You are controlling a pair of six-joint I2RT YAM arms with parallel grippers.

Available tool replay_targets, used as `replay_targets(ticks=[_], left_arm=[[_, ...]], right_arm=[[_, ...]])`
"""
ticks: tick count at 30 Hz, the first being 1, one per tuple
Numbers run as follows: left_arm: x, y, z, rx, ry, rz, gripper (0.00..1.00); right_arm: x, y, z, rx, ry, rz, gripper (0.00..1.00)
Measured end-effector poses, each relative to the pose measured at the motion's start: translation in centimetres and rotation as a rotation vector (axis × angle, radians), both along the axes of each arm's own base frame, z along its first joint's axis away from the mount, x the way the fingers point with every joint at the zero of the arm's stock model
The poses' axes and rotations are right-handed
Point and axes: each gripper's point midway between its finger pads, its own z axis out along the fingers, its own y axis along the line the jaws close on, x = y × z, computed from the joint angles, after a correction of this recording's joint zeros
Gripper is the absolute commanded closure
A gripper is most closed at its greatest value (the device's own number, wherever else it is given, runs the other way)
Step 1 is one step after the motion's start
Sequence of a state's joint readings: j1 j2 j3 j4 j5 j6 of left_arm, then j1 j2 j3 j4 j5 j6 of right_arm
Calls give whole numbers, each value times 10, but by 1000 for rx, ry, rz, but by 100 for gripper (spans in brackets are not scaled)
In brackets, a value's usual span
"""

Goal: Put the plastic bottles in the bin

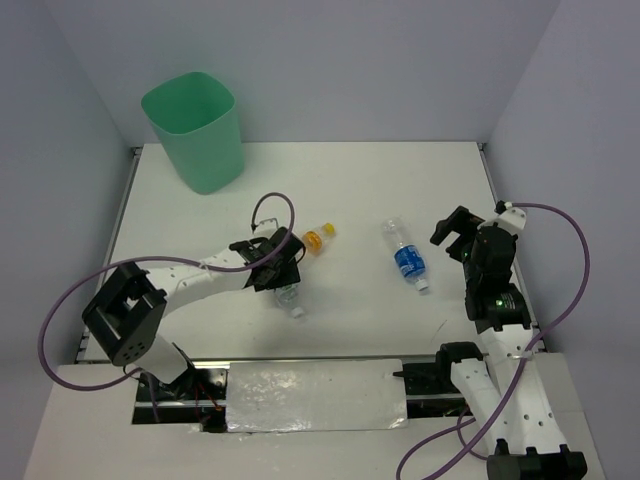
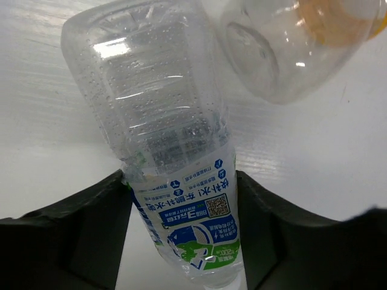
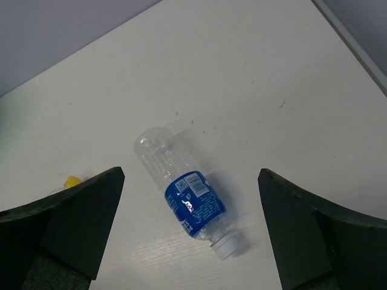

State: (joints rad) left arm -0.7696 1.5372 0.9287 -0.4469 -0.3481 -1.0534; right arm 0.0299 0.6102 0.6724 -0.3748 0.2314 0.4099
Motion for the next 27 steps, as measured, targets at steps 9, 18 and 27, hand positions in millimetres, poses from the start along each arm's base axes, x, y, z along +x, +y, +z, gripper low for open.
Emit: replay_targets(ticks=[9, 18, 27], left_arm=[[18, 25, 87, 11, -200, 77, 59], [135, 130, 275, -47, -629, 319, 60], [253, 220, 412, 80, -992, 480, 57]], right_arm=[[-2, 5, 10, -6, -41, 34, 0], [1, 22, 22, -3, -101, 140, 0], [4, 26, 17, -12, -111, 167, 0]])
